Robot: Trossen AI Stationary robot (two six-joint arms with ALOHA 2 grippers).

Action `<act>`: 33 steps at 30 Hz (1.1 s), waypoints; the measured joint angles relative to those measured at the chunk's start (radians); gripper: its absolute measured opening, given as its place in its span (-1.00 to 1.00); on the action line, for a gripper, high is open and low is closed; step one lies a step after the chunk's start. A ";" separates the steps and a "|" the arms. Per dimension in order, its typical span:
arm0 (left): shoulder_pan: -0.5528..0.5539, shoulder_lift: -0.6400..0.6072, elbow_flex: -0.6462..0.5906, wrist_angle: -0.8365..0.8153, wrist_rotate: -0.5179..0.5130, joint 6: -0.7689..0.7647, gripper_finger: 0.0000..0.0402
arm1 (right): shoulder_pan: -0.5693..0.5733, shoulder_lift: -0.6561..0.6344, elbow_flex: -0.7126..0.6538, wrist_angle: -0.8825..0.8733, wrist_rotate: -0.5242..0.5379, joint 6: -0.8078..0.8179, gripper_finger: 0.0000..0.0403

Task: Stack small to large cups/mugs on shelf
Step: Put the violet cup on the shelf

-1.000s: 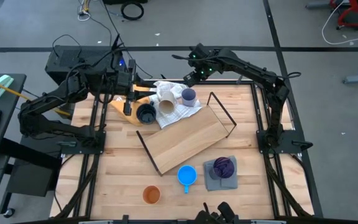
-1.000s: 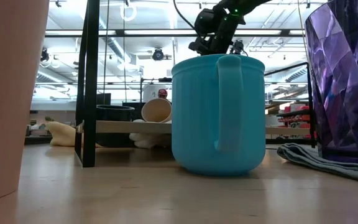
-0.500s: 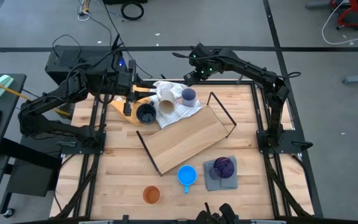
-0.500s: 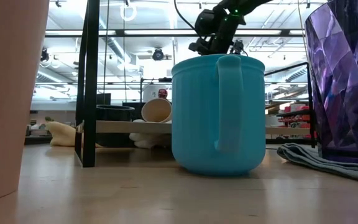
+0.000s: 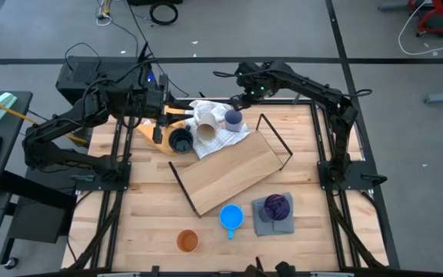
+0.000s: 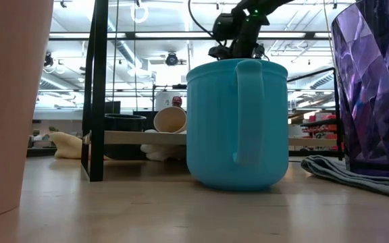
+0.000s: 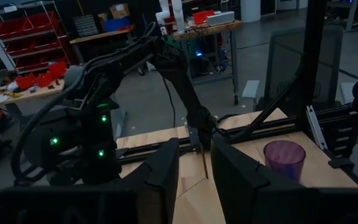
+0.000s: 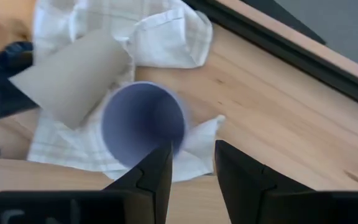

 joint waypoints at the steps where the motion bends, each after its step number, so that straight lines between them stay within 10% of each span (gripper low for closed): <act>1: 0.000 0.000 0.000 -0.001 0.000 0.000 -0.49 | 0.007 0.000 0.000 0.007 -0.014 0.001 -0.37; 33: 0.000 0.000 0.000 -0.011 0.000 -0.001 -0.49 | 0.067 0.128 -0.001 0.076 -0.015 -0.052 -0.37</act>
